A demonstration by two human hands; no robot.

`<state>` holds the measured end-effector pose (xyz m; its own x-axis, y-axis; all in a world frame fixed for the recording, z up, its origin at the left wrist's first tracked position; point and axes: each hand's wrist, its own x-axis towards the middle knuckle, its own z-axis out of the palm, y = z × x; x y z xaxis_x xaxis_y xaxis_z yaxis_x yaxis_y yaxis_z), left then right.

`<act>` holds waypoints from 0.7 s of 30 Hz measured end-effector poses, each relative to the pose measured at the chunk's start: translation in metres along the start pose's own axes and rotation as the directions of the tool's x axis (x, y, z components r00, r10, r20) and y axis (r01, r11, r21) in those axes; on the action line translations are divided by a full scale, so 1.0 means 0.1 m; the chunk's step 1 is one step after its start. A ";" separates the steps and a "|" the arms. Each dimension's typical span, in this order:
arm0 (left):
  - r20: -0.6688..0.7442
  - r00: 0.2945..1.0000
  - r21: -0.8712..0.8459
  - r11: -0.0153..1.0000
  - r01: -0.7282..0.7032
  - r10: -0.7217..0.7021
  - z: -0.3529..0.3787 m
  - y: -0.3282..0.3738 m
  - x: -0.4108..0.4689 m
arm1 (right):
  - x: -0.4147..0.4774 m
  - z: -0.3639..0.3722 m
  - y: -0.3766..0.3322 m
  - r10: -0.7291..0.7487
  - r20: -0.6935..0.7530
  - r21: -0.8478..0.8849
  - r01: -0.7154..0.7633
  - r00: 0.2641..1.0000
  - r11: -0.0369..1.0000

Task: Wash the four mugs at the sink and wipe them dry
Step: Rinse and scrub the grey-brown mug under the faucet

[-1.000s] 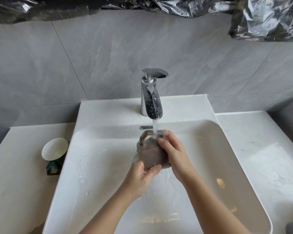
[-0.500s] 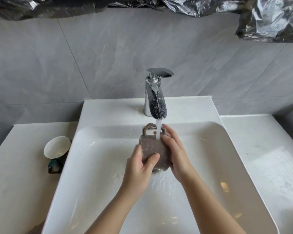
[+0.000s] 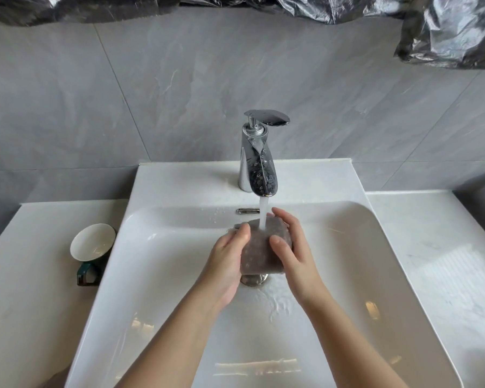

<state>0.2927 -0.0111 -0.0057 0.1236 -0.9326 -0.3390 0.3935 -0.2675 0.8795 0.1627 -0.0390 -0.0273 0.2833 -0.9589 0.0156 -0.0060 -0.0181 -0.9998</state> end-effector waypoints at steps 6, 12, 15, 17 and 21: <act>0.071 0.984 0.288 0.941 -0.178 0.165 -0.06 -0.03 0.04 | 0.18 0.08 -0.05 0.210 -0.039 0.179 -0.200 0.977 0.963; 0.133 0.989 0.068 0.996 -0.066 0.056 -0.07 -0.01 0.02 | 0.12 0.04 -0.02 0.101 -0.083 0.149 -0.088 0.991 0.985; 0.170 0.965 0.345 0.906 -0.247 0.198 -0.05 -0.05 0.00 | 0.20 0.04 -0.03 0.268 -0.081 0.349 -0.225 0.960 0.910; 0.119 0.962 0.383 0.883 -0.271 0.244 -0.02 -0.02 0.03 | 0.18 0.05 0.01 0.261 -0.060 0.338 -0.227 0.963 0.913; 0.027 0.996 0.053 0.995 -0.089 0.088 0.02 0.11 0.10 | 0.12 0.04 0.06 0.076 -0.036 0.157 -0.069 0.996 0.985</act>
<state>0.2962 -0.0242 0.0014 0.1329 -0.9588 -0.2510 0.3319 -0.1956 0.9228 0.1698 -0.0491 -0.0331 0.2473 -0.9671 -0.0599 0.1246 0.0930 -0.9878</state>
